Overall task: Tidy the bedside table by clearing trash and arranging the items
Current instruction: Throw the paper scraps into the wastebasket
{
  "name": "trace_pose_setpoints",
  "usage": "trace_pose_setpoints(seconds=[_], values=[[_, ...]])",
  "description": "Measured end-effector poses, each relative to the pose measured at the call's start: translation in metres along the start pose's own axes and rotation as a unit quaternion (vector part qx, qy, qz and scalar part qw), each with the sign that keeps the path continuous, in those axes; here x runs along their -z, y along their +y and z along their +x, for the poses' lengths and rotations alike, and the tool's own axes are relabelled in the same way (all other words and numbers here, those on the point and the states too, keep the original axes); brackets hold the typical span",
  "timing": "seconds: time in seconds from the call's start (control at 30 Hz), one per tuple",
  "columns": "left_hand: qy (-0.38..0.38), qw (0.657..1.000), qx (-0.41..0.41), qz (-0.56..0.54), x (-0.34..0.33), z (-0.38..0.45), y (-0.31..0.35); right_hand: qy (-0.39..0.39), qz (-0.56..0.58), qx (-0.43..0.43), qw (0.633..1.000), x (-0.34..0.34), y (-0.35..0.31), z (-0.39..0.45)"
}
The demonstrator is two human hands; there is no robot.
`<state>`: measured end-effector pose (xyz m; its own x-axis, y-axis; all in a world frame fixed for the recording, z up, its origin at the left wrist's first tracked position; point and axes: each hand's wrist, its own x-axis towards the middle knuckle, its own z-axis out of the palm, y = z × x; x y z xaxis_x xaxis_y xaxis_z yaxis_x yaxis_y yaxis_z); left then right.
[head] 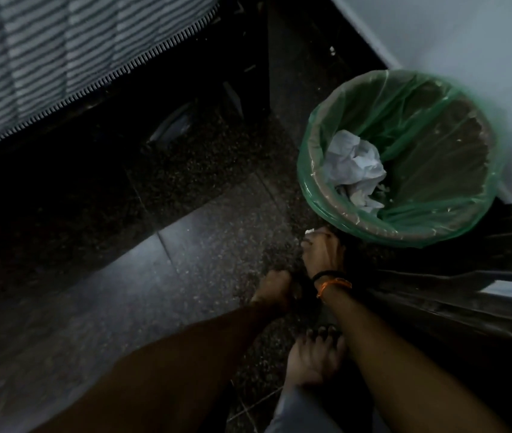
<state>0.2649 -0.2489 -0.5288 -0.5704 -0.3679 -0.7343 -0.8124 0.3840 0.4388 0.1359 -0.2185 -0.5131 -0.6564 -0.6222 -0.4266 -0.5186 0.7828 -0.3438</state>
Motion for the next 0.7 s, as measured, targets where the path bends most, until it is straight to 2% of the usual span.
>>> trace_pose_setpoints(seconds=[0.17,0.33,0.4,0.53,0.7], values=[[0.073,0.98,0.099,-0.156,0.042,-0.017,0.01,0.028,0.057,0.016,0.998,0.031,-0.031,-0.034],[0.209,0.941,0.09,-0.252,0.093,-0.037,0.024,0.055,0.113,0.063,0.99,0.069,-0.059,-0.055],[0.265,0.924,0.09,-0.259,0.117,-0.048,0.032,0.076,0.147,0.083,0.983,0.091,-0.07,-0.061],[0.323,0.912,0.019,-0.254,0.16,-0.066,0.059,0.155,0.223,0.099,0.957,0.139,-0.088,-0.067],[0.347,0.907,-0.106,-0.212,0.197,-0.084,0.114,0.281,0.25,-0.005,0.927,0.193,-0.079,-0.053]])
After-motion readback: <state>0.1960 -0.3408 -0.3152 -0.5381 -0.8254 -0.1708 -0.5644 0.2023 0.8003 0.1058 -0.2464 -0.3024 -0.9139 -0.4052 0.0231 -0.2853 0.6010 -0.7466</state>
